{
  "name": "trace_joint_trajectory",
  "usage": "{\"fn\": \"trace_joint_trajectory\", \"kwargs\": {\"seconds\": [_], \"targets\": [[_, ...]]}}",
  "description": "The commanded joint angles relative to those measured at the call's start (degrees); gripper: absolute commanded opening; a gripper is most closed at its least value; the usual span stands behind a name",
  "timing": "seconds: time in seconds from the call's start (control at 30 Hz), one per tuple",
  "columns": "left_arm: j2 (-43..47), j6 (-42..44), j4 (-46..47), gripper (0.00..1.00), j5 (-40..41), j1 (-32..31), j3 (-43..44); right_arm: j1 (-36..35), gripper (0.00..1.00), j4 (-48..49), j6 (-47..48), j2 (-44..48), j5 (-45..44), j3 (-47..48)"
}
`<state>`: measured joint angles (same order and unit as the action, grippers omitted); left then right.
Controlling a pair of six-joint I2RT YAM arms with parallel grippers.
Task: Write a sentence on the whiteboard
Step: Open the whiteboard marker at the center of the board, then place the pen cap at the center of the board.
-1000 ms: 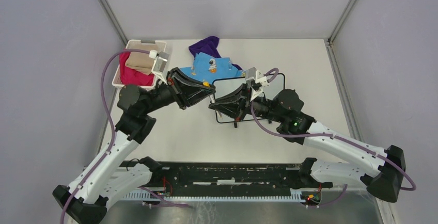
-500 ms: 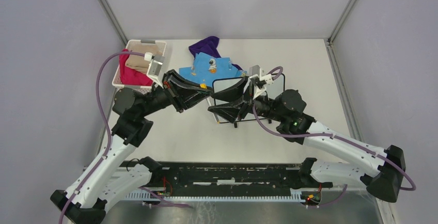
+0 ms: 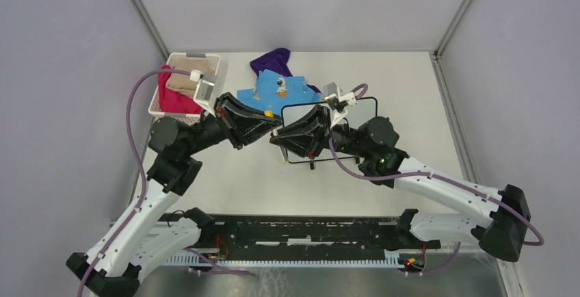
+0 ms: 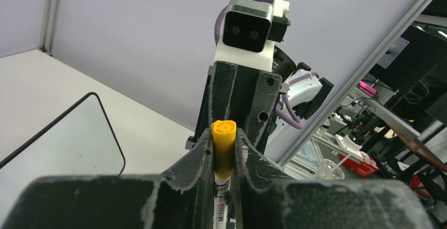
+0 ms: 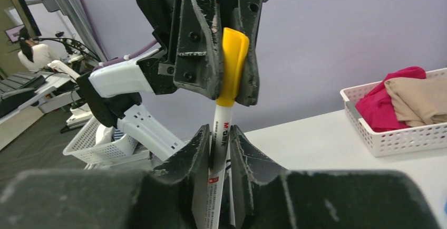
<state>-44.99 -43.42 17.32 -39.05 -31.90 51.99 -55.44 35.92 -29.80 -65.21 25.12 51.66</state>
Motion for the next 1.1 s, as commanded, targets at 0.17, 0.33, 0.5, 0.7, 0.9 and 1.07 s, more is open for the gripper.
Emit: {"fn": "trace_joint_trajectory", "kwargs": {"seconds": [0.17,0.33,0.5,0.7,0.9,1.07], "targets": [[1.82,0.76,-0.89,0.02,4.44,-0.27,2.69,0.15,0.00,-1.24,4.77,4.30,-0.37,-3.04],[3.09,-0.15,-0.16,0.02,8.39,-0.27,3.46,0.25,0.00,-4.66,7.21,8.36,-2.12,-7.51],[3.59,-1.81,2.40,0.02,9.64,-0.27,2.57,0.17,0.00,-5.07,7.13,10.52,-2.69,-9.76],[3.69,-1.27,1.21,0.02,10.49,-0.27,2.45,0.25,0.00,-6.60,8.36,12.97,-5.31,-10.92],[4.36,9.60,-26.03,0.02,30.68,-0.27,7.10,0.21,0.00,-18.62,14.74,20.36,-20.48,-12.15],[1.09,14.06,-49.76,0.02,54.58,-0.29,8.58,0.20,0.00,-33.60,19.25,28.06,-34.80,-14.31]]}}
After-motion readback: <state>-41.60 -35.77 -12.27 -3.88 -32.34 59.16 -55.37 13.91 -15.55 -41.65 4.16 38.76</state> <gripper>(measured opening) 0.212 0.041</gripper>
